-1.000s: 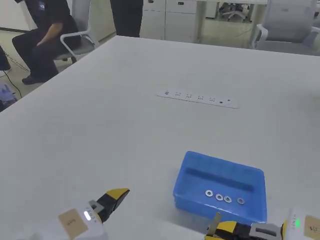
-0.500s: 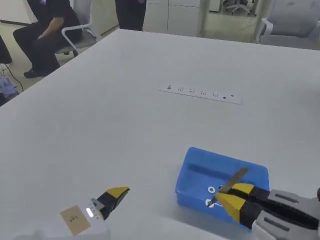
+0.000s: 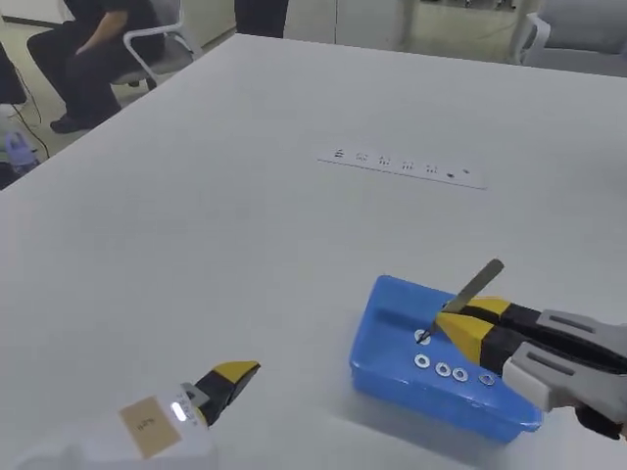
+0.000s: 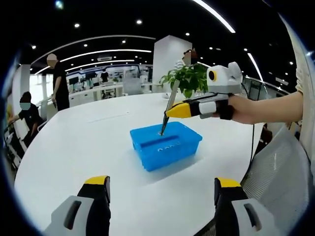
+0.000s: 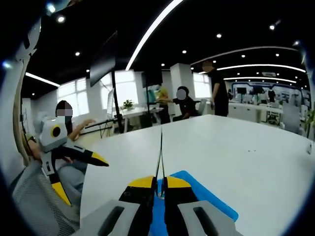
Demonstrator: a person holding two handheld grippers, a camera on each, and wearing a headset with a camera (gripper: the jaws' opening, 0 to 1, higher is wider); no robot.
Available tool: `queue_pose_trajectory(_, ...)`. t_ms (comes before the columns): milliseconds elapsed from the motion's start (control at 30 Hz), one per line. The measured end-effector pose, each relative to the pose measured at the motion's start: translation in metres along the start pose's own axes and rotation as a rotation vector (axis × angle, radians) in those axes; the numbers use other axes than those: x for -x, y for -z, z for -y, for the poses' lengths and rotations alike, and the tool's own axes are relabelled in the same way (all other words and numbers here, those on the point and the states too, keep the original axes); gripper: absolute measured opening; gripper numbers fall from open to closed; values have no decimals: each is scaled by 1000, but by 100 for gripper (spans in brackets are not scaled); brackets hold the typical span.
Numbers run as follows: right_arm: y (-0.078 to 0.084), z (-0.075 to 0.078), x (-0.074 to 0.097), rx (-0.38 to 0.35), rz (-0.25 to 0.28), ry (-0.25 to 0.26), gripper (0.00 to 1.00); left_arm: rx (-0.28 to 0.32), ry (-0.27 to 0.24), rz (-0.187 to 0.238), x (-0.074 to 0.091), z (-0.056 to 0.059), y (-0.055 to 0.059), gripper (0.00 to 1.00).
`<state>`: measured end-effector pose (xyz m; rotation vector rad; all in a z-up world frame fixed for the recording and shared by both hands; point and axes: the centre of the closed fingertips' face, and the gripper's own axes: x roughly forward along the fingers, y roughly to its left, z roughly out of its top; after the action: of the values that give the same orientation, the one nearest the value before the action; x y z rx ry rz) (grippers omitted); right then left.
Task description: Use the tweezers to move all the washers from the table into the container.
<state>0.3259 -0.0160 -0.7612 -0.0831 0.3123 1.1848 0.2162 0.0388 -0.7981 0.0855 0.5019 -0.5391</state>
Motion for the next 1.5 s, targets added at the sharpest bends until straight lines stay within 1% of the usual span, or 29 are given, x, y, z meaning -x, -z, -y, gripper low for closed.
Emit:
queue_pose_trajectory(200,8,3,-15,-3,-29,-19,3,7,-2,-9,0,0,2,88)
queue_pose_trajectory(300,10,4,-21,-6,-36,-29,3,7,-3,-11,0,-1,2,88)
queue_pose_trajectory(467,21,6,-30,-8,-66,-38,3,11,1,-17,0,0,4,88)
queue_pose_trajectory(500,24,7,-30,-9,-81,-37,3,11,3,-18,0,0,4,88)
queue_pose_trajectory(633,32,7,-31,-16,-102,-39,3,12,4,-24,0,1,5,87)
queue_pose_trajectory(733,39,8,-32,-13,-123,-39,3,20,1,-15,0,1,3,86)
queue_pose_trajectory(900,44,10,-30,-5,-142,-40,3,32,5,-19,0,1,5,85)
queue_pose_trajectory(1067,46,11,-31,3,-148,-42,3,26,11,-29,-1,2,6,85)
queue_pose_trajectory(1367,49,11,-34,34,-165,-40,3,20,7,-31,0,1,5,85)
queue_pose_trajectory(1500,51,11,-34,42,-172,-43,4,19,1,-24,1,0,5,85)
